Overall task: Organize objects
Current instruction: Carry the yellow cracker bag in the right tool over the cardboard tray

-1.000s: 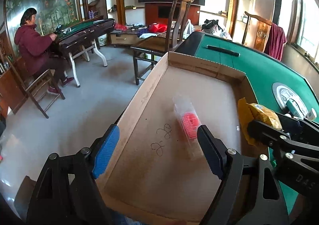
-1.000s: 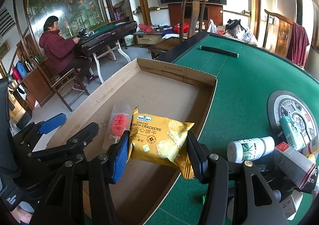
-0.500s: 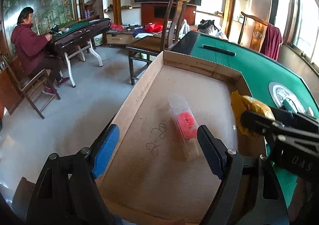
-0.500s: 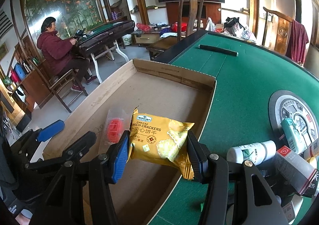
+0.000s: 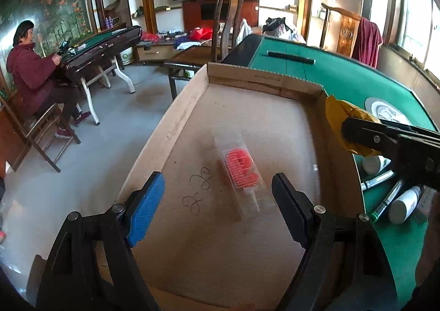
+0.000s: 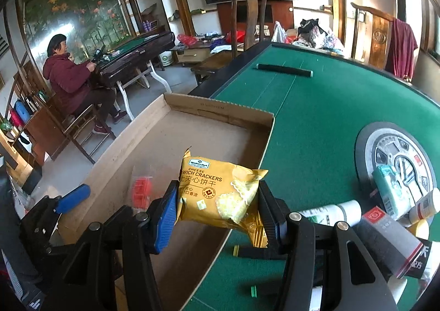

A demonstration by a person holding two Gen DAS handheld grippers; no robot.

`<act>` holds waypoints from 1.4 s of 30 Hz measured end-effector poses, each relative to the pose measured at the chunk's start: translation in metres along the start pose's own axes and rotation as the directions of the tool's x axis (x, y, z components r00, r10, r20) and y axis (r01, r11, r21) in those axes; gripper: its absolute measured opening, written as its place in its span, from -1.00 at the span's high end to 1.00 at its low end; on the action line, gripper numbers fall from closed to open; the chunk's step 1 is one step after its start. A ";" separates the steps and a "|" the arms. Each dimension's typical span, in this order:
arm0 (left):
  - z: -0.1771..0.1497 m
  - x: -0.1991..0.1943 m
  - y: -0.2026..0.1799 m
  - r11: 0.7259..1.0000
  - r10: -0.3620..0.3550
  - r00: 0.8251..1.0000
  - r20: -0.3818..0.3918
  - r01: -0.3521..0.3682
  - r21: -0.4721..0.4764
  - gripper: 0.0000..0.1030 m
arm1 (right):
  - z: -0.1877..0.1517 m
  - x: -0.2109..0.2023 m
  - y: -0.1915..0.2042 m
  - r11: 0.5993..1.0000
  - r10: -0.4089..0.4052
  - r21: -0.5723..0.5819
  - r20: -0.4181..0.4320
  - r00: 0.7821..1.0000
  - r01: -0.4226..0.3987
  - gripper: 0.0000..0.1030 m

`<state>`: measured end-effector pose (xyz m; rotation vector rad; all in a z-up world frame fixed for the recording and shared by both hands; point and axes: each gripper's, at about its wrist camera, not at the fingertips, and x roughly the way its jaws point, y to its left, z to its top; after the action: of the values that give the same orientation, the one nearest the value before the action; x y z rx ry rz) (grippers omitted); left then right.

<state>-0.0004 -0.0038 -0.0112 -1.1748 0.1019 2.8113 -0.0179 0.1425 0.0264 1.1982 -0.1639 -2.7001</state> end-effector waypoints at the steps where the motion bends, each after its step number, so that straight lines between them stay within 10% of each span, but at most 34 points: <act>1: 0.000 0.000 -0.001 1.000 -0.001 1.000 -0.006 0.001 0.001 -0.58 | -0.002 -0.002 0.000 1.000 -0.007 -0.002 0.002 1.000 0.007 -0.07; 11: -0.017 -0.065 -0.082 0.960 -0.174 0.975 0.139 0.137 0.244 -0.58 | -0.055 -0.086 -0.038 0.988 -0.154 0.028 0.155 0.976 0.151 -0.07; 19: -0.039 -0.075 -0.151 0.890 -0.302 0.951 0.064 0.258 0.375 -0.58 | -0.097 -0.135 -0.096 0.952 -0.295 0.132 0.153 0.943 0.276 -0.07; 42: -0.041 -0.078 -0.158 0.888 -0.304 0.951 0.058 0.261 0.378 -0.58 | -0.105 -0.134 -0.106 0.954 -0.281 0.145 0.135 0.950 0.261 -0.07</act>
<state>0.1007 0.1449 0.0121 -0.8605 0.3953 2.4543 0.1351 0.2714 0.0345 1.1155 -0.2063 -3.0677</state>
